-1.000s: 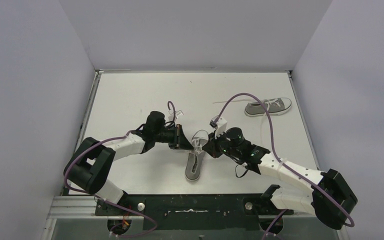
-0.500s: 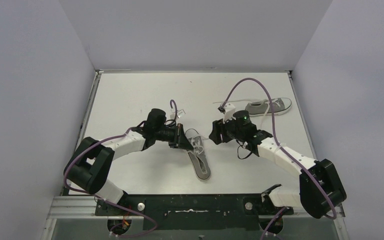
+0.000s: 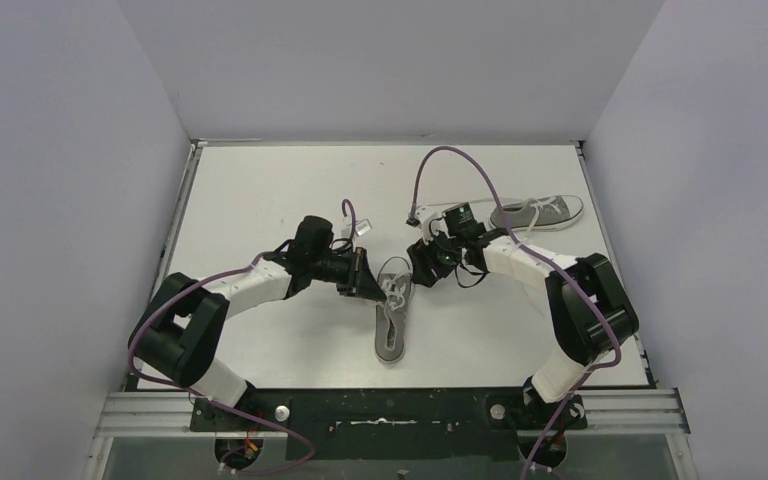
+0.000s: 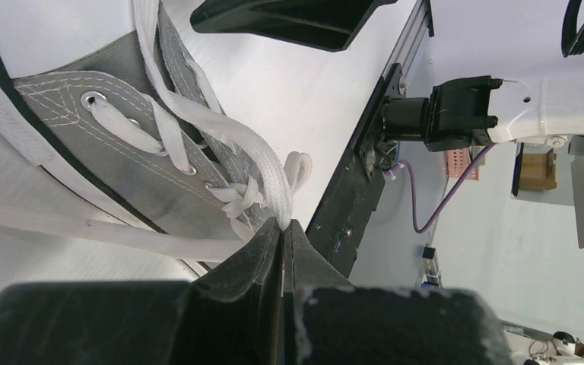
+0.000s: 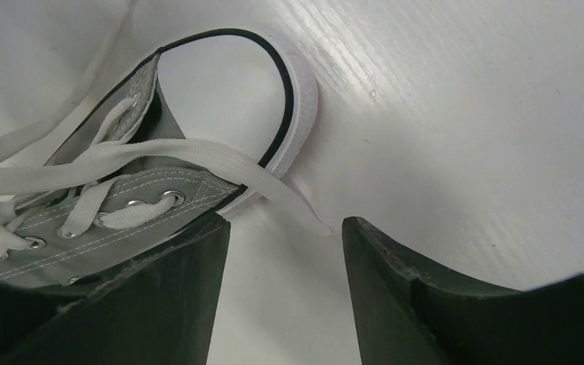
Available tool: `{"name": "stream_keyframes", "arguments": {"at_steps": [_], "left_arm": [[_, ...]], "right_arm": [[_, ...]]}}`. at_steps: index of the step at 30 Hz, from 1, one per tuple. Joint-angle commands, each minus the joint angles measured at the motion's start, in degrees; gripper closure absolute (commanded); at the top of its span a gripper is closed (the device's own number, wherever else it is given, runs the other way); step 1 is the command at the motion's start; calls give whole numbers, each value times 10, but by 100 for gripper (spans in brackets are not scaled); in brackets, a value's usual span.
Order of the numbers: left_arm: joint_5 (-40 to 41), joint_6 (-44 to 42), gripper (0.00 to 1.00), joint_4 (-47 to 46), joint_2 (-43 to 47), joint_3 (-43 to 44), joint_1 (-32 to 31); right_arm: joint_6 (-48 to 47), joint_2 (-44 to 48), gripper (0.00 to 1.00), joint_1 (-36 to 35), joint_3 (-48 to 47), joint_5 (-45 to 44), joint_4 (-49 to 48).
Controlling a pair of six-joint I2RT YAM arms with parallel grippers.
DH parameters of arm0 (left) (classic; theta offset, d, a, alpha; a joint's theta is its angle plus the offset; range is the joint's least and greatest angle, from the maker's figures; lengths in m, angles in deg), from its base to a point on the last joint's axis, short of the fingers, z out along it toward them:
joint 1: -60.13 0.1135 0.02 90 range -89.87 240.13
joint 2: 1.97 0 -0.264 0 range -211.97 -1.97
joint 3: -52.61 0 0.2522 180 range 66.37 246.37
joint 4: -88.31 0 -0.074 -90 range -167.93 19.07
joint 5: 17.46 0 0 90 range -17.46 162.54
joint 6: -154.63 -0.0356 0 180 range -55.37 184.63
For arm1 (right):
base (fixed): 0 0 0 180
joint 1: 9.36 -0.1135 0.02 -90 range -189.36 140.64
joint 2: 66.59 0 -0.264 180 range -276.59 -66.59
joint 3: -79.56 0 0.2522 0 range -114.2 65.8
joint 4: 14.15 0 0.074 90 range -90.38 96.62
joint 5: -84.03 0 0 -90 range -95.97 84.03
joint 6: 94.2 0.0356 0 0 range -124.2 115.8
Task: Tie the shoes
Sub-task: Cross the shoelace with the shoelace.
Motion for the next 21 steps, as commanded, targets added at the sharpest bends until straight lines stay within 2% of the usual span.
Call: {"name": "stream_keyframes", "arguments": {"at_steps": [1, 4, 7, 8, 11, 12, 16, 21], "left_arm": [[-24, 1, 100, -19, 3, 26, 3], [-27, 7, 100, -24, 1, 27, 2], [-26, 10, 100, -28, -1, 27, 2], [-27, 12, 100, -29, -2, 28, 1], [-26, 13, 100, -30, -1, 30, 1], [-27, 12, 100, -30, 0, 30, 2], [-27, 10, 100, -38, 1, 27, 1], [-32, -2, 100, -44, 3, 23, 0]], "right_arm": [[-46, -16, 43, -12, -29, 11, -7], [-44, -36, 45, -18, -29, 4, -29], [-43, -55, 53, -24, -42, -12, -32], [-39, -57, 60, -24, -43, -14, -37], [-2, -50, 93, -21, -57, -22, 2], [14, -32, 99, -21, -56, -27, 19], [129, 32, 100, -16, -37, 32, 65], [325, 78, 100, -6, -20, 82, 2]]}}
